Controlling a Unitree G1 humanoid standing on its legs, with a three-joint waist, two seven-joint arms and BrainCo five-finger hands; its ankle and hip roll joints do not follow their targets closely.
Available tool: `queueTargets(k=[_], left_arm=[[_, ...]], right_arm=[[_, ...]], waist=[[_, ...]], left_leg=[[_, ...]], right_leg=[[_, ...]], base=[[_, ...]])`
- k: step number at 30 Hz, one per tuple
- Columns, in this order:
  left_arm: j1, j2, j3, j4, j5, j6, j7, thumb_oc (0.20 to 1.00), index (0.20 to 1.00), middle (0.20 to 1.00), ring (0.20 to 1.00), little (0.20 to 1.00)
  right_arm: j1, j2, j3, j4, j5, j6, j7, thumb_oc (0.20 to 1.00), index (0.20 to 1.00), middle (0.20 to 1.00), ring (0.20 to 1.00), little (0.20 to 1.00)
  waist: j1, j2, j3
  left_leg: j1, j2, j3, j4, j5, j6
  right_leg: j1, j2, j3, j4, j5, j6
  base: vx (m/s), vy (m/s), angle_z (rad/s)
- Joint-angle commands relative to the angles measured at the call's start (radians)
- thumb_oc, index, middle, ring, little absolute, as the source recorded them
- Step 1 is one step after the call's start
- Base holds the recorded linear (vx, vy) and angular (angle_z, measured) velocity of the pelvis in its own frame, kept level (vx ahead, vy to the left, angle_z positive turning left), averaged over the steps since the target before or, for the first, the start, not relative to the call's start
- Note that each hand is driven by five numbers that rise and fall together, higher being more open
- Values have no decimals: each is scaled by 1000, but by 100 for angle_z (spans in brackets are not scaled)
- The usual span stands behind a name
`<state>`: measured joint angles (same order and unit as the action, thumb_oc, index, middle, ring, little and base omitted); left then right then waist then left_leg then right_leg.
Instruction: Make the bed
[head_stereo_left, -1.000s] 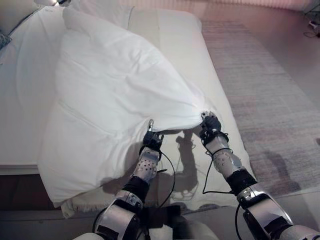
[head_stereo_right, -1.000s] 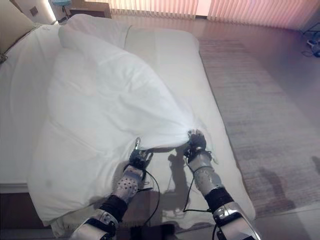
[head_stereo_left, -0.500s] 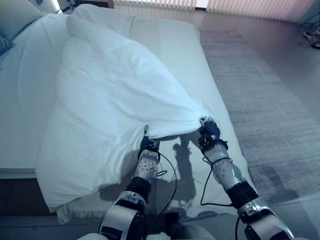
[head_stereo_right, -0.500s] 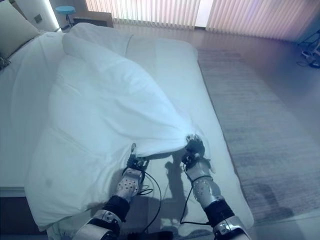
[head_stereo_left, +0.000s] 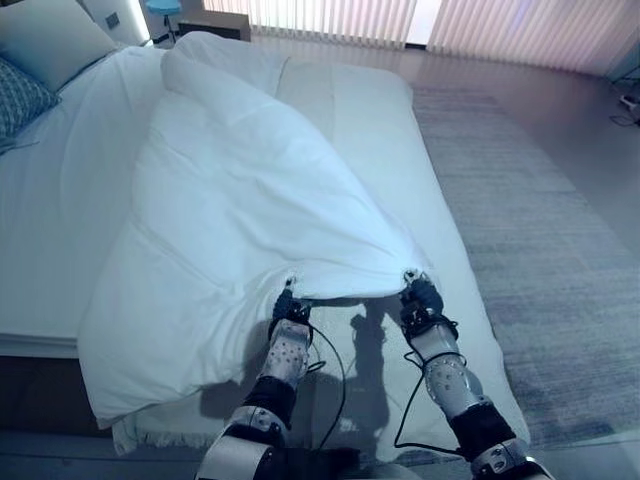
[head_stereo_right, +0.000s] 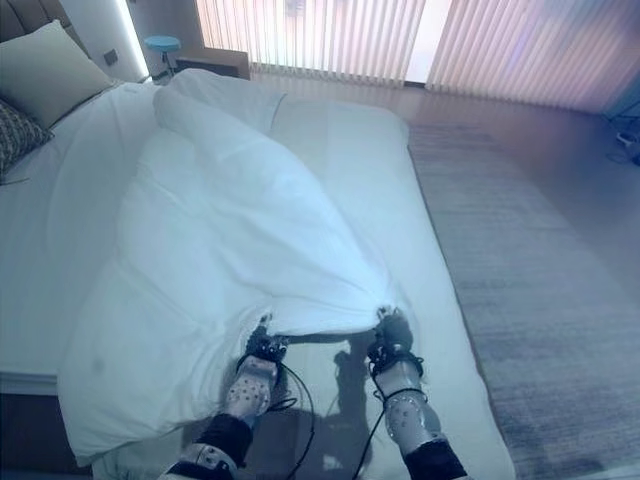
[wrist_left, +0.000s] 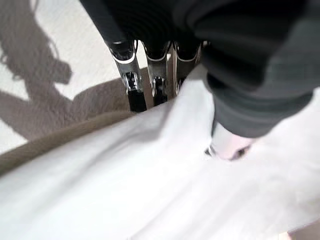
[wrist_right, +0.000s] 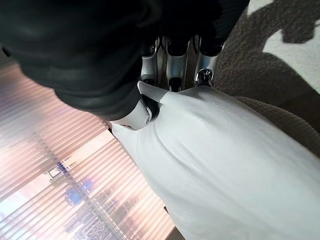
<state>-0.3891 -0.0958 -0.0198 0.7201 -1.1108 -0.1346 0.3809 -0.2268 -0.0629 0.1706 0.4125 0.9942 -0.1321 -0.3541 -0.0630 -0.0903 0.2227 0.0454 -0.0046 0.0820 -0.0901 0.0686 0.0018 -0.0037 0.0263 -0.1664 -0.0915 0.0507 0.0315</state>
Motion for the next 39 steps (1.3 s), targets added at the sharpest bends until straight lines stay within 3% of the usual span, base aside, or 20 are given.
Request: queueTargets(k=[1, 9, 12, 14, 15, 18, 19, 20, 21, 23, 24, 27, 28, 30, 31, 32, 33, 35, 37, 39], left_arm=[[51, 246, 92, -26, 72, -99, -51, 200, 200, 200, 200, 200], [112, 226, 61, -164, 80, -112, -97, 200, 200, 200, 200, 200], [128, 231, 57, -250, 86, -144, -105, 200, 200, 200, 200, 200], [157, 237, 84, -299, 70, -180, -105, 200, 200, 200, 200, 200], [165, 240, 91, -312, 66, -187, -102, 200, 200, 200, 200, 200], [169, 247, 95, -334, 65, -198, -99, 200, 200, 200, 200, 200], [162, 261, 89, -356, 76, -203, -96, 200, 200, 200, 200, 200], [162, 261, 89, -357, 77, -203, -96, 200, 200, 200, 200, 200], [142, 264, 67, -357, 67, -212, -109, 200, 200, 200, 200, 200], [145, 270, 48, -381, 88, -203, -114, 200, 200, 200, 200, 200], [137, 285, 33, -384, 123, -212, -100, 200, 200, 200, 200, 200], [126, 300, 27, -386, 165, -210, -81, 200, 200, 200, 200, 200], [132, 301, 27, -403, 168, -203, -94, 200, 200, 200, 200, 200], [139, 305, 24, -417, 178, -196, -98, 200, 200, 200, 200, 200], [161, 309, 27, -450, 197, -179, -95, 200, 200, 200, 200, 200], [161, 309, 27, -450, 197, -179, -94, 200, 200, 200, 200, 200], [162, 310, 16, -452, 227, -165, -86, 200, 200, 200, 200, 200], [166, 309, 12, -455, 239, -155, -86, 200, 200, 200, 200, 200], [167, 293, 0, -448, 246, -143, -91, 200, 200, 200, 200, 200], [176, 281, 5, -443, 243, -149, -87, 200, 200, 200, 200, 200]], right_arm=[[124, -153, -248, 39, -17, -121, 9, 200, 200, 200, 200, 200], [128, -121, -269, 132, 19, -110, 34, 200, 200, 200, 200, 200], [121, -111, -265, 141, 31, -107, 42, 200, 200, 200, 200, 200], [112, -100, -252, 163, 57, -96, 55, 200, 200, 200, 200, 200], [111, -98, -245, 172, 66, -93, 59, 200, 200, 200, 200, 200], [108, -97, -228, 176, 77, -83, 63, 200, 200, 200, 200, 200], [108, -89, -206, 154, 83, -76, 68, 200, 200, 200, 200, 200], [108, -89, -206, 154, 83, -76, 68, 200, 200, 200, 200, 200], [126, -85, -202, 118, 73, -60, 78, 200, 200, 200, 200, 200], [129, -94, -190, 116, 58, -46, 70, 200, 200, 200, 200, 200], [115, -73, -172, 114, 37, -57, 61, 200, 200, 200, 200, 200], [74, -52, -145, 150, 34, -66, 61, 200, 200, 200, 200, 200], [55, -43, -126, 179, 33, -62, 73, 200, 200, 200, 200, 200], [52, -33, -116, 188, 37, -60, 79, 200, 200, 200, 200, 200], [57, -21, -93, 191, 37, -55, 89, 200, 200, 200, 200, 200], [57, -21, -93, 191, 37, -55, 88, 200, 200, 200, 200, 200], [57, -11, -73, 193, 49, -60, 97, 200, 200, 200, 200, 200], [62, -13, -66, 188, 54, -64, 95, 200, 200, 200, 200, 200], [51, -23, -56, 181, 64, -91, 76, 200, 200, 200, 200, 200], [43, -33, -61, 183, 58, -87, 62, 200, 200, 200, 200, 200]], waist=[[11, 21, -144], [43, 60, -119], [48, 56, -102], [51, 57, -115], [54, 64, -122], [60, 80, -129], [69, 83, -126], [70, 83, -126], [57, 65, -128], [55, 53, -124], [65, 45, -88], [89, 67, -71], [102, 76, -79], [114, 73, -86], [125, 66, -103], [125, 67, -104], [130, 42, -117], [136, 32, -126], [146, 29, -137], [146, 46, -139]], left_leg=[[32, 14, 22, 3, -77, -61], [-2, -8, -103, 3, -36, -64], [8, 64, -127, 51, -68, -76], [11, 198, -135, 74, -29, -83], [10, 232, -145, 80, -4, -97], [5, 276, -178, 108, 16, -131], [4, 271, -209, 155, -49, -152], [3, 270, -209, 157, -50, -152], [-3, 203, -179, 188, -179, -139], [-17, 164, -153, 215, -203, -119], [-30, 118, -82, 247, -224, -101], [-50, 93, -54, 218, -184, -76], [-51, 64, -52, 144, -128, -49], [-50, 50, -46, 112, -105, -40], [-44, 16, -36, 62, -73, -28], [-44, 16, -36, 62, -73, -28], [-54, -40, -32, 28, -21, -22], [-65, -59, -30, 14, -1, -26], [-137, -101, -36, 3, 64, -39], [-163, -110, -24, 3, 75, -49]], right_leg=[[45, -55, -6, 32, -19, 72], [41, -97, -100, 74, -32, 67], [15, -152, -129, 122, -34, 74], [-9, -221, -110, 148, -35, 104], [-15, -235, -99, 159, -36, 113], [-22, -281, -75, 182, -24, 136], [-48, -330, -41, 200, 19, 162], [-49, -330, -40, 200, 19, 163], [-45, -423, -5, 154, 213, 212], [-57, -451, -5, 144, 241, 201], [-112, -481, -44, 112, 363, 201], [-136, -453, -116, 188, 238, 172], [-116, -362, -115, 325, 121, 141], [-98, -323, -142, 362, 68, 128], [-52, -209, -150, 404, -48, 99], [-52, -209, -151, 404, -48, 99], [-12, -55, -82, 401, -128, 84], [16, -7, -49, 356, -145, 69], [79, 40, 36, 160, -171, -1], [104, 46, 37, 92, -142, -4]], base=[[14, -2, 12], [-76, 63, 42], [-89, 199, 70], [-11, 521, 38], [60, 633, 10], [20, 513, -8], [-28, 406, -18], [-41, 997, -27], [-53, 755, -32], [-155, 711, -14], [-330, 719, 0], [-301, 631, -96], [-354, 809, -73], [-198, 453, 5], [-125, 246, -9], [-260, 456, -14], [-143, 207, -3], [-178, 194, -1], [-294, 223, 0], [-228, 224, 13]])
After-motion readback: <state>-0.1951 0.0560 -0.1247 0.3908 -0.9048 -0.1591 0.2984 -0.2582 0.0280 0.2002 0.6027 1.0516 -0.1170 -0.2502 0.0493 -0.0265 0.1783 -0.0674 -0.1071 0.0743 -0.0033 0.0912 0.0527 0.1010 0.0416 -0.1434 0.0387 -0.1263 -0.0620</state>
